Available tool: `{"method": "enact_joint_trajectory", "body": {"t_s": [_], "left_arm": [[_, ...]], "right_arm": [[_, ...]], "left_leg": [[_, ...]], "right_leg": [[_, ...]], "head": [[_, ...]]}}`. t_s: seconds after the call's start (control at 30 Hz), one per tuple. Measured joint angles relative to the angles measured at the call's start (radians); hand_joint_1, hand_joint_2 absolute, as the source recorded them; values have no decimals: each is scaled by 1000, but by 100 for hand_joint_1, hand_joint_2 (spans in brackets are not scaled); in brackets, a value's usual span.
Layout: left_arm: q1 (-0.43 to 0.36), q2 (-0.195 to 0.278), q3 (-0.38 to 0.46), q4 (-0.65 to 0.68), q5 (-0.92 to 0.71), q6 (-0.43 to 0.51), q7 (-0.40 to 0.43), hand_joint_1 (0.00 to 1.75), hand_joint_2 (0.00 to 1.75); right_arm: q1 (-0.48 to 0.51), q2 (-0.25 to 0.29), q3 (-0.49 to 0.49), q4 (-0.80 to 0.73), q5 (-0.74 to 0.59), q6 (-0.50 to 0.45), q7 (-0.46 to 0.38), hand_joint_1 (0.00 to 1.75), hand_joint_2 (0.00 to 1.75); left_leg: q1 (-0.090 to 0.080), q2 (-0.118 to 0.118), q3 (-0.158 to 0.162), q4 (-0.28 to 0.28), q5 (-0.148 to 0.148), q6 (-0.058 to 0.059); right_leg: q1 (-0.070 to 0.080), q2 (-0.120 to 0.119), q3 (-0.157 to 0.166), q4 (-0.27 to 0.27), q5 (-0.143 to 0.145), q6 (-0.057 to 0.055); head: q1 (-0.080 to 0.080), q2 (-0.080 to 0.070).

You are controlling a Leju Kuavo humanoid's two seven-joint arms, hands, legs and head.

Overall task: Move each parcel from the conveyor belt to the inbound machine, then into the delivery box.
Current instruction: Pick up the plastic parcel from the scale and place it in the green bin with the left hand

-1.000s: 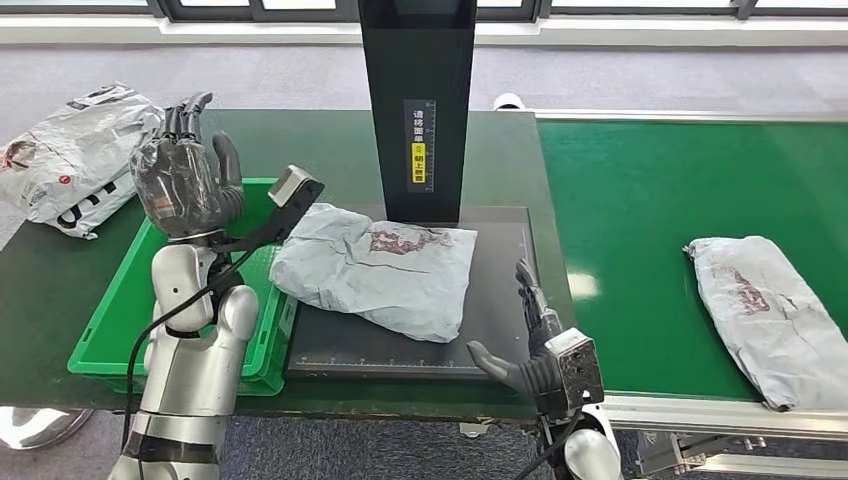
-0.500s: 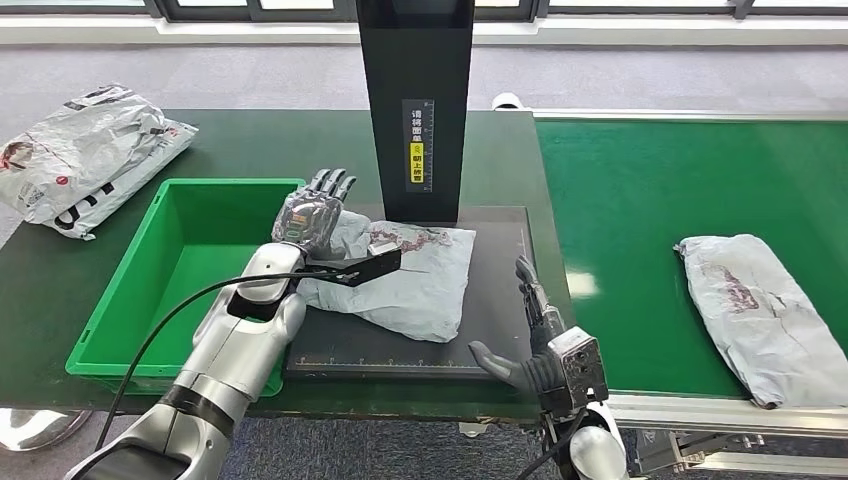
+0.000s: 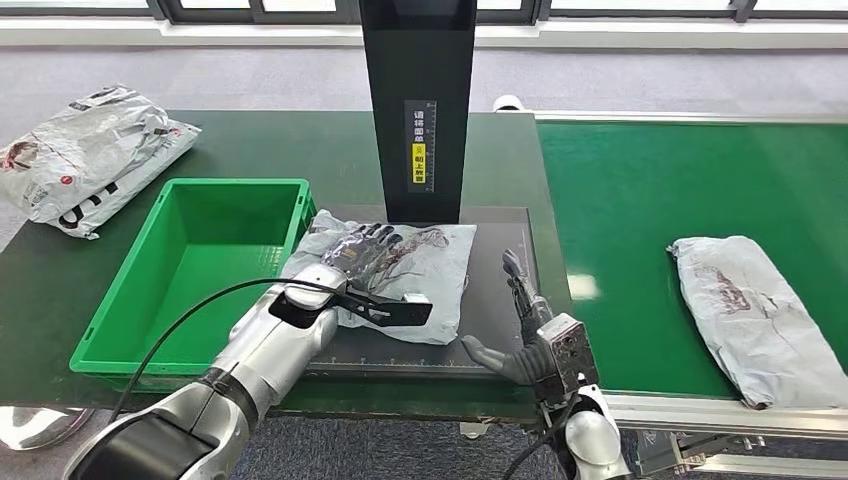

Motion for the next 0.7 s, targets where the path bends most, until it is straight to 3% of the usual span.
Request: {"method": "enact_joint_trajectory", "body": {"t_s": [0.4, 0.43, 0.53, 0.57, 0.7], "left_arm": [[-42, -8, -42, 82, 0, -28, -12, 0, 175], [-47, -9, -45, 91, 0, -47, -23, 14, 175], [-63, -12, -54, 123, 1, -100, -66, 145, 175], [-66, -14, -58, 133, 1, -109, -78, 175, 175], [-73, -23, -70, 158, 2, -118, -99, 175, 175]], "right_arm": [[-10, 0, 0, 30, -1, 2, 1, 0, 175], [-11, 0, 0, 33, -3, 4, 1, 0, 175], [-19, 0, 0, 44, -10, 9, -1, 0, 175], [-20, 0, 0, 48, -13, 9, -3, 0, 175], [-21, 0, 0, 53, -22, 0, -9, 0, 175]], "left_leg": [[0, 0, 7, 0, 0, 0], [0, 0, 7, 0, -1, 0], [0, 0, 9, -1, -5, 1], [0, 0, 11, -1, -7, 1], [0, -5, 30, -1, -12, 3]], "right_leg": [[0, 0, 8, 0, 0, 0], [0, 0, 9, 0, -1, 0], [0, -1, 16, 0, -5, 0], [0, -1, 20, -1, -8, 0], [0, -7, 34, -1, -15, 1]], "head": [[0, 0], [0, 0], [0, 0], [0, 0], [0, 0]]}}
